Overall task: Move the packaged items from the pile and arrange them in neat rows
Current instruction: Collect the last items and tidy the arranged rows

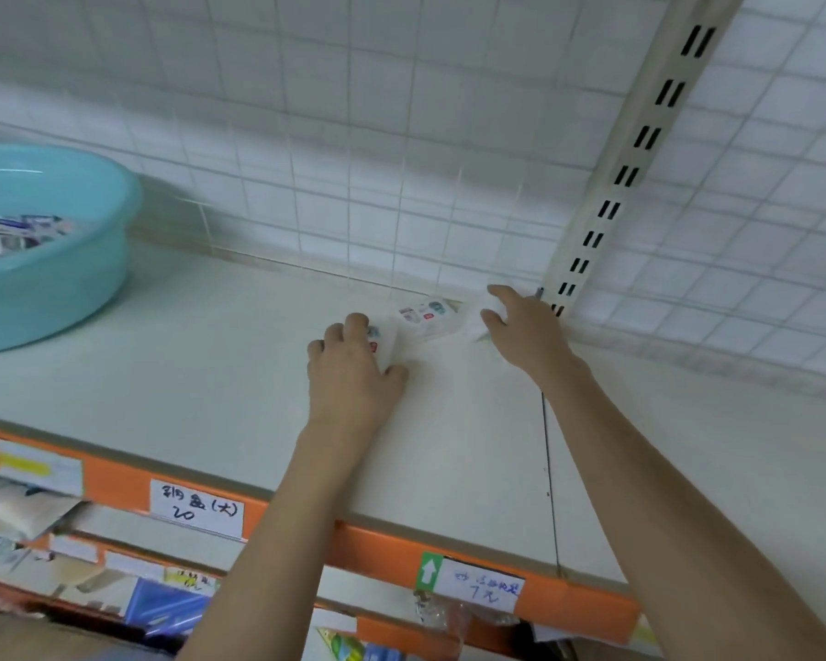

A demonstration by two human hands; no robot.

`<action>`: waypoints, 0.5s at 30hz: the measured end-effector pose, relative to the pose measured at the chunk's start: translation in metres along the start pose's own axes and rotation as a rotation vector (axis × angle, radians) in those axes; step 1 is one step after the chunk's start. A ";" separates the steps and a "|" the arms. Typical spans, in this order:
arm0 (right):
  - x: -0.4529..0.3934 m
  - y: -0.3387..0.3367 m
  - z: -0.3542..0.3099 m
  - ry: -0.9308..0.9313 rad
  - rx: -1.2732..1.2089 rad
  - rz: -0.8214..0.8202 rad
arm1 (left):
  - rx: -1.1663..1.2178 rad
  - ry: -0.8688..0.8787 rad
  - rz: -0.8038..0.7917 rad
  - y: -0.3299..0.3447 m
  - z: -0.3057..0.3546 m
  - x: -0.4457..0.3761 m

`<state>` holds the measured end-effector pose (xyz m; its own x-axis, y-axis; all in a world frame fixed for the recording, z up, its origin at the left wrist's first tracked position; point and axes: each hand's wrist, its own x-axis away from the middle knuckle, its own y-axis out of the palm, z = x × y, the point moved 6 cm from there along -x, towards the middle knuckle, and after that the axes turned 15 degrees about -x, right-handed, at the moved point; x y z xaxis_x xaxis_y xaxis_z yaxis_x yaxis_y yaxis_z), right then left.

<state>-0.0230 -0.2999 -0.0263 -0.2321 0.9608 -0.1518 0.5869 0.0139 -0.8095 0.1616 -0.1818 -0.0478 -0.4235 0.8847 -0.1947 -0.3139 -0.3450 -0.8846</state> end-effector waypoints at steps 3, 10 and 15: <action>0.012 -0.012 -0.005 -0.075 -0.133 0.084 | 0.026 0.040 0.029 -0.007 0.016 0.007; 0.092 -0.090 0.031 -0.123 -0.249 0.231 | 0.048 0.147 0.025 -0.003 0.104 0.051; 0.173 -0.160 0.111 -0.087 -0.310 0.358 | 0.065 0.235 -0.014 0.033 0.199 0.113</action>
<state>-0.2428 -0.1663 0.0138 -0.0296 0.8939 -0.4474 0.8425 -0.2185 -0.4924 -0.0656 -0.1553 -0.0143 -0.2118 0.9356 -0.2823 -0.3756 -0.3446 -0.8603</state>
